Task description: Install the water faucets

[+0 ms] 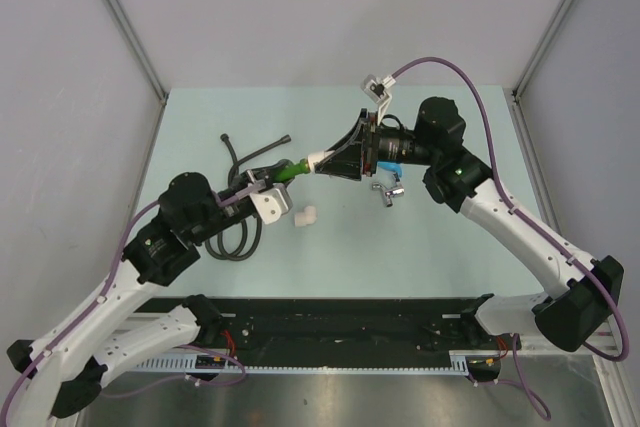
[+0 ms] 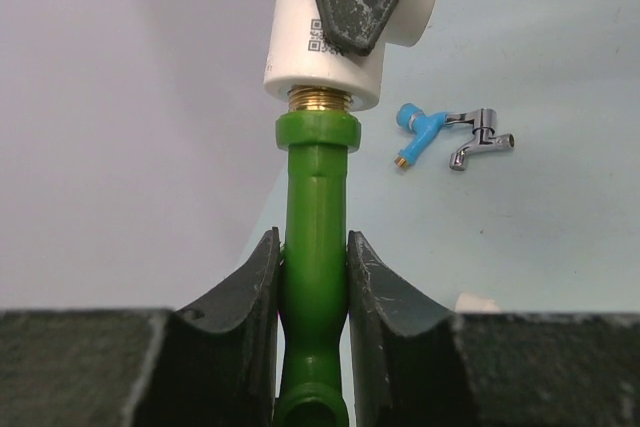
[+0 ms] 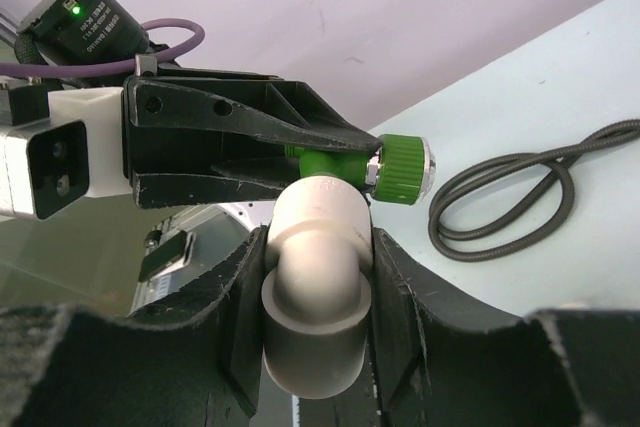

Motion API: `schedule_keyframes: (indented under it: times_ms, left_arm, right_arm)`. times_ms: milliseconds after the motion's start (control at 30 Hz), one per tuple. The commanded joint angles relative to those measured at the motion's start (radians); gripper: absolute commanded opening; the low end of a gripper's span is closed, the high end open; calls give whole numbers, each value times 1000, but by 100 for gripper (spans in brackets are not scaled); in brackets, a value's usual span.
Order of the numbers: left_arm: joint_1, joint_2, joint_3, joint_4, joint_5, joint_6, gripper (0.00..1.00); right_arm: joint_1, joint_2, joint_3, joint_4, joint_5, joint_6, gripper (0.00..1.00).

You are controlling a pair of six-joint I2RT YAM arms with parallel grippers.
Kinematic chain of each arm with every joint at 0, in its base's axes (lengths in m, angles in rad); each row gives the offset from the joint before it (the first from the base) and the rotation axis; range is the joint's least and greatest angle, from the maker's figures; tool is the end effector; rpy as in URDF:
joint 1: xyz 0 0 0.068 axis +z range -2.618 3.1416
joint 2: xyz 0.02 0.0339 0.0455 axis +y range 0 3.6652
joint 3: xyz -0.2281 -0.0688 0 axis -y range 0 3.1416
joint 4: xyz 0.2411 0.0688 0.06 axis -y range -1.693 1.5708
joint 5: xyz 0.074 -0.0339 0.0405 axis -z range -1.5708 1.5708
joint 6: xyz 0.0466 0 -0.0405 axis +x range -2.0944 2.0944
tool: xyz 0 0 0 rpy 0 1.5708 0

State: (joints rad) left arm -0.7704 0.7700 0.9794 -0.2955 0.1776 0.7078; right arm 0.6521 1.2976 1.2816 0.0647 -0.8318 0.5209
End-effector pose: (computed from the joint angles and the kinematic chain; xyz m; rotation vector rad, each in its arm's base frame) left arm 0.1371 -0.1445 0.3708 1.2138 1.1312 -0.1946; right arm 0.2221 0.2129 0.3944 -0.8441 1.5459 1.5163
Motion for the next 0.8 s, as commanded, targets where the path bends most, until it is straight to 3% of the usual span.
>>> schedule_keyframes:
  times_ms: [0,400,500,767]
  left_arm:
    - [-32,-1,-4,156,56,50,0]
    - [-33,-29,-44,159,33,55,0]
    - [-33,-34,-51,167,30,47,0]
    - [-32,-35,-85,156,-32,-70,0]
  right_arm:
    - [21,22,47,-43,-44,86,0]
    - [9,22,58,-108,-6,128,0]
    - [7,22,58,-120,0,125,4]
    - [-52,-66,58,-209,128,5,0]
